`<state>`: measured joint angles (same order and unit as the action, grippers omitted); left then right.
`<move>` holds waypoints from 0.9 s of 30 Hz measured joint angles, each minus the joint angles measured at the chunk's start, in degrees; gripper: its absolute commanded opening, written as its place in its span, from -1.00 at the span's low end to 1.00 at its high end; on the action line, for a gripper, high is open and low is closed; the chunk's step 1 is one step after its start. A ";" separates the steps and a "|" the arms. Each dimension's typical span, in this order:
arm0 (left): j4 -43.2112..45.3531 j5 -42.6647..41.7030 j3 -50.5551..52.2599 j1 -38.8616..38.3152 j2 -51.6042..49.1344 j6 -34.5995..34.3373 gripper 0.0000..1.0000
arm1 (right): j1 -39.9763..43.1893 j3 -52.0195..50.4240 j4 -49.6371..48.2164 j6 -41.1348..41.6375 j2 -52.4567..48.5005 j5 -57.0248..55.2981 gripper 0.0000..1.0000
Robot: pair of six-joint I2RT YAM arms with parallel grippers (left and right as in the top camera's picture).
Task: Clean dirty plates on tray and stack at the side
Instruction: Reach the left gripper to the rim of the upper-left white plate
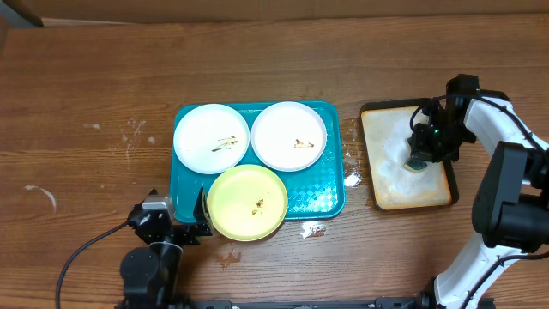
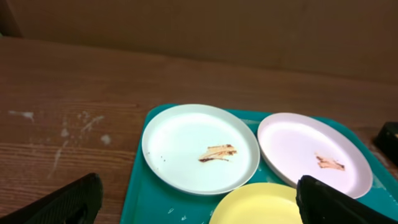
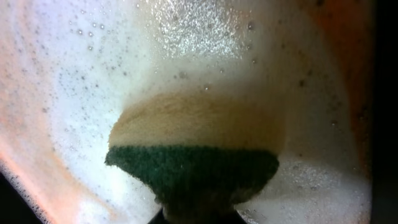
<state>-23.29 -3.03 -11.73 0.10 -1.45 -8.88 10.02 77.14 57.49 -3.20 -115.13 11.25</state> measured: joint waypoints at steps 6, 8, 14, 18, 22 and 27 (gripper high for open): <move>-7.10 -3.56 -10.69 0.00 -8.70 -0.04 0.99 | 0.02 0.00 0.07 0.07 0.00 0.46 -0.92; -9.60 -5.62 -14.80 0.00 -13.57 -0.04 1.00 | 0.02 0.00 0.07 0.07 0.00 0.66 -0.92; -20.37 -11.13 -27.54 0.00 -30.88 -0.17 1.00 | 0.00 0.09 0.15 0.22 0.00 1.01 -0.92; -27.23 -14.80 -35.69 0.00 -42.95 -0.15 1.00 | 0.02 0.11 0.20 0.28 0.00 1.03 -0.92; -28.87 -19.54 -40.04 0.00 -51.60 0.72 1.00 | 0.02 0.11 0.42 0.70 0.00 1.22 -0.92; -27.98 -26.99 -40.74 0.00 -57.68 3.56 0.99 | 0.02 0.11 0.59 1.07 0.00 1.42 -0.92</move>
<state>-51.27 -30.02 -52.47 0.10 -59.13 -5.32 10.04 77.25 58.08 -2.13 -115.13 12.67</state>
